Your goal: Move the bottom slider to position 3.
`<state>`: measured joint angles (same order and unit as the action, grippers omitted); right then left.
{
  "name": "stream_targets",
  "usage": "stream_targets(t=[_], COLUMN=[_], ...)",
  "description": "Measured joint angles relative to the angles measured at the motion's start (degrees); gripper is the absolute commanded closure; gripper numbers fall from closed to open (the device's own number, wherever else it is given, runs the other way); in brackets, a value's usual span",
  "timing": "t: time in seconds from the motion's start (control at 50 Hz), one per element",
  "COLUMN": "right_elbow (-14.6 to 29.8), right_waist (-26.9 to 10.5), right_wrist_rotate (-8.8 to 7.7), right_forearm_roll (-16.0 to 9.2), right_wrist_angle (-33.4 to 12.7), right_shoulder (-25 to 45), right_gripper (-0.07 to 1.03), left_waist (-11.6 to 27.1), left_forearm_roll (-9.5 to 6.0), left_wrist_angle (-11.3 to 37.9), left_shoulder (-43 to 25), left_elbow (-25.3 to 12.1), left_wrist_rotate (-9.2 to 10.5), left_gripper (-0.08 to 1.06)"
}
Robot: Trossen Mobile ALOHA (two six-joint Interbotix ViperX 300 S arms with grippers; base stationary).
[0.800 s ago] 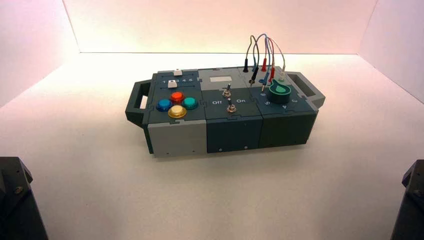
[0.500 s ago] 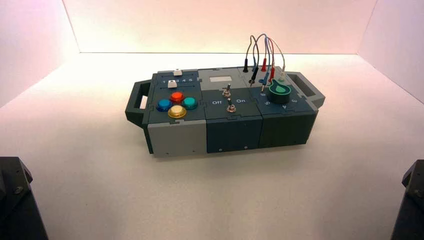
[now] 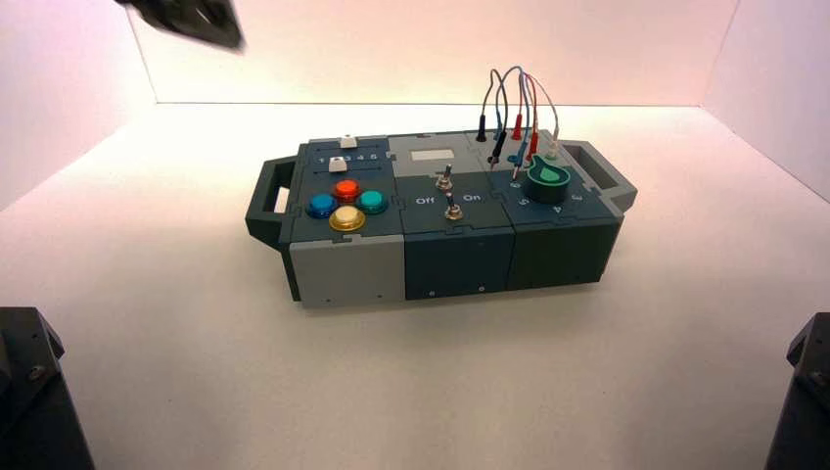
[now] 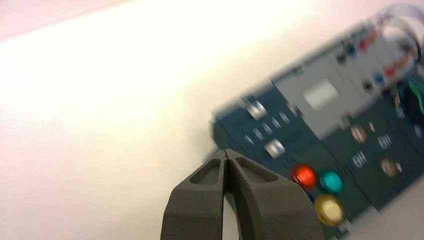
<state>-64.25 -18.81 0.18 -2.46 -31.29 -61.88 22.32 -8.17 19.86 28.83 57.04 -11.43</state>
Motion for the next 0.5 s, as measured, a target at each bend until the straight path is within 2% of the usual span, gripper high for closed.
stream_targets(t=[0.18,0.34,0.5], right_elbow=[0.0,0.0,0.09], right_waist=[-0.09,0.0,0.0], right_wrist_rotate=[0.0,0.0,-0.09], right_forearm_roll=[0.0,0.0,0.09], right_wrist_angle=[0.0,0.0,0.0], right_shoulder=[0.0,0.0,0.0], right_gripper=[0.99,0.99,0.99], left_waist=[5.89,6.68,6.59], left_forearm_roll=[0.0,0.0,0.0], left_wrist_angle=[2.9,5.45,7.03], left_shoulder=[-9.58,-16.35,-20.39], left_elbow=[-4.04,-7.47,-8.79], left_wrist_rotate=[-0.09,0.0,-0.09], left_gripper=[1.01,1.01,1.01])
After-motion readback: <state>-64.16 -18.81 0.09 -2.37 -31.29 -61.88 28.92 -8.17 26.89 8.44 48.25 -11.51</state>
